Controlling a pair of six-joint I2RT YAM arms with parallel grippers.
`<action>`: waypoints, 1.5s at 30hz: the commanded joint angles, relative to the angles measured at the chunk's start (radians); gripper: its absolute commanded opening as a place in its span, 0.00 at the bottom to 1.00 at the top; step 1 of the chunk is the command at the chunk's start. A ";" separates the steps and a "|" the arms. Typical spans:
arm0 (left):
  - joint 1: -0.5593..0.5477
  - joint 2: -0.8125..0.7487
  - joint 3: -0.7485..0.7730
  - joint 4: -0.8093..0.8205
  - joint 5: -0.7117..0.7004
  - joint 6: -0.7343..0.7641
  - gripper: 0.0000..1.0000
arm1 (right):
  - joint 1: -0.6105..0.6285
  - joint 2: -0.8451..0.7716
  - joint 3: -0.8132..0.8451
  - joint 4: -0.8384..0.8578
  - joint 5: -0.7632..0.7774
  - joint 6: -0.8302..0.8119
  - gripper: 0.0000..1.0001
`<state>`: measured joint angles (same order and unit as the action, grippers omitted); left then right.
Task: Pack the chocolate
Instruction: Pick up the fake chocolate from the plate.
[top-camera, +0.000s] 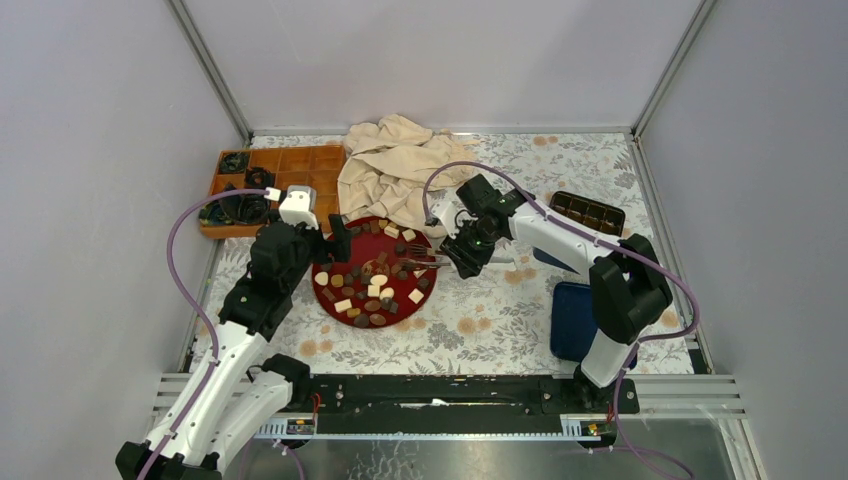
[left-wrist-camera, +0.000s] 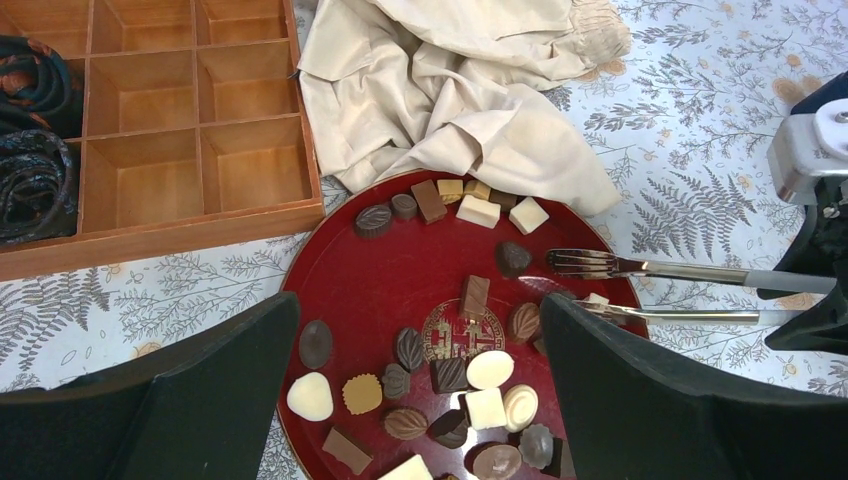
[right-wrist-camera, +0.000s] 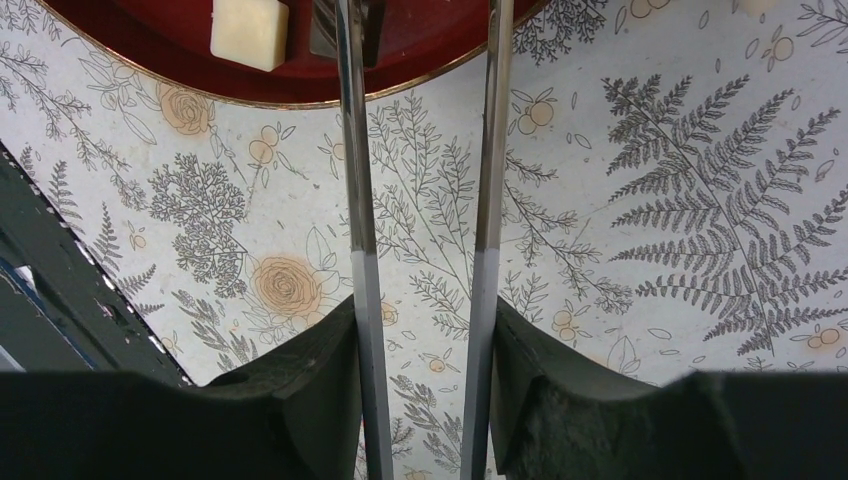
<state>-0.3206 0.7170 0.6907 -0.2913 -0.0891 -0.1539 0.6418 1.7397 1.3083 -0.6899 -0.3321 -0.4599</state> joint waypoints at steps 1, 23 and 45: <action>0.011 -0.010 -0.003 0.045 0.018 0.016 0.98 | 0.021 0.009 0.050 -0.019 -0.003 -0.004 0.49; 0.015 -0.012 -0.005 0.046 0.025 0.016 0.97 | -0.016 -0.090 0.039 -0.021 -0.120 0.013 0.07; 0.018 -0.052 -0.007 0.055 0.044 0.017 0.98 | -0.864 -0.252 -0.024 0.038 -0.179 0.040 0.08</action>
<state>-0.3122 0.6888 0.6903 -0.2909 -0.0631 -0.1539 -0.1379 1.4925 1.2907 -0.6903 -0.5999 -0.4091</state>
